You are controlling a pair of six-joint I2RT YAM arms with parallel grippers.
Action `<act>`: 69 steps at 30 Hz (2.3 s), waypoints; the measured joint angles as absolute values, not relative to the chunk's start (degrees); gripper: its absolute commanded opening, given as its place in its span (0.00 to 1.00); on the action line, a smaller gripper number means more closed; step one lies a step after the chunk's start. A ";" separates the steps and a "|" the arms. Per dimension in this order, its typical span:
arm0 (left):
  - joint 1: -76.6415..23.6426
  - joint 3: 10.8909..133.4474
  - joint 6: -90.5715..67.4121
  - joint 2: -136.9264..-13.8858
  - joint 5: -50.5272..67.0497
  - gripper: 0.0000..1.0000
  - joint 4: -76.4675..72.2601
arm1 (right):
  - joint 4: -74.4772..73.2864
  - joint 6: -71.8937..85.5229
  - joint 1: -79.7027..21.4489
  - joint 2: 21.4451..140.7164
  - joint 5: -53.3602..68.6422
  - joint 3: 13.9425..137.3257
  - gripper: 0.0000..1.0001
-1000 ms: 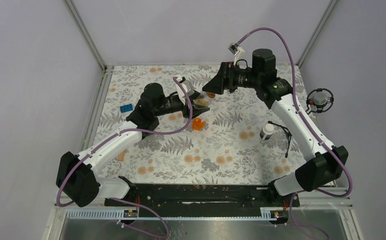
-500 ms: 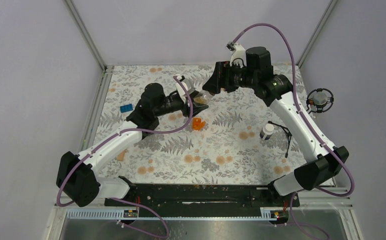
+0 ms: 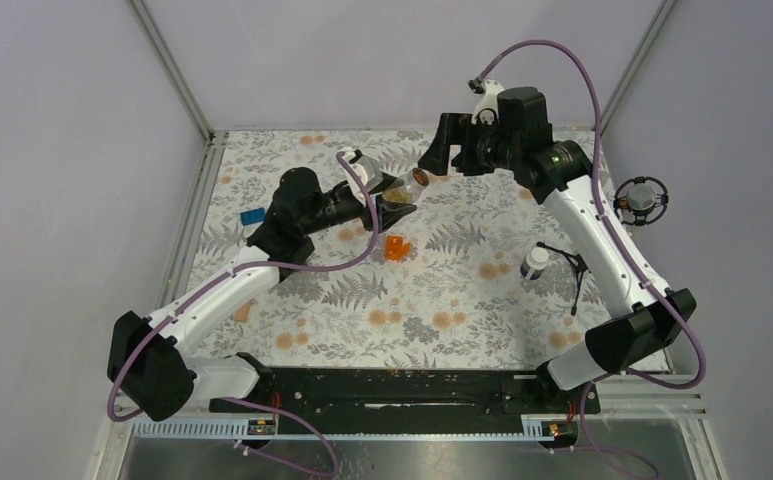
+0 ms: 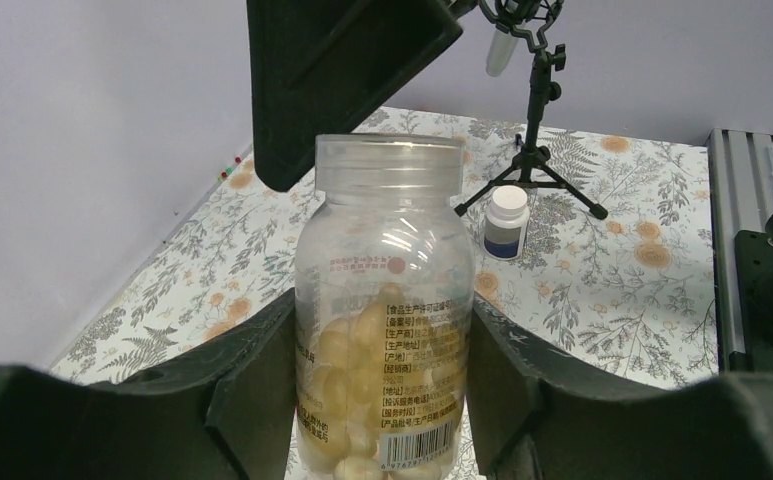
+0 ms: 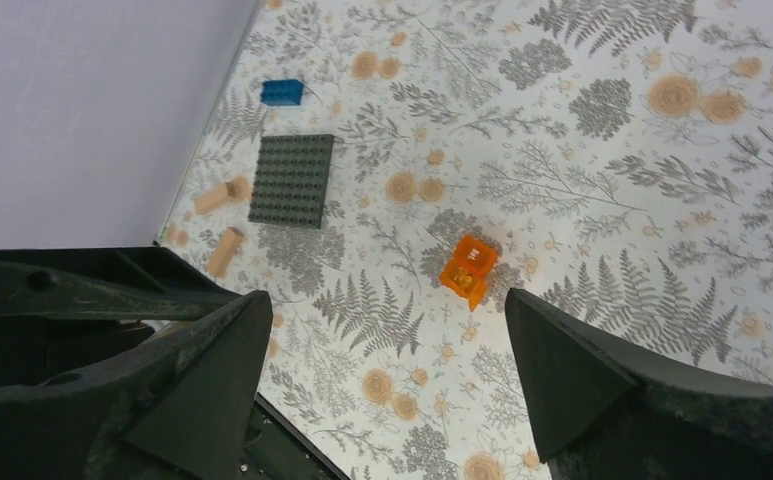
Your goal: Sort the pills into containers
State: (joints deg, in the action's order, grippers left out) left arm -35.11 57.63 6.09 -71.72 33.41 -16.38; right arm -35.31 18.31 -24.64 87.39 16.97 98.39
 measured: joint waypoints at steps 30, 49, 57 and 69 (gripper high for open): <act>-35.11 57.65 5.28 -73.25 43.35 0.00 -14.28 | -34.04 0.14 -24.75 81.12 46.63 92.88 0.45; -34.46 57.67 4.78 -74.76 33.63 0.00 -13.80 | -33.76 27.62 -29.89 85.27 20.03 97.10 0.89; -34.76 57.67 5.13 -75.00 34.28 0.00 -13.19 | -25.65 20.45 -26.96 82.13 29.23 91.20 0.96; -34.83 59.77 6.28 -76.66 45.47 0.00 -7.40 | -40.80 -8.27 -26.20 83.88 48.23 96.86 0.81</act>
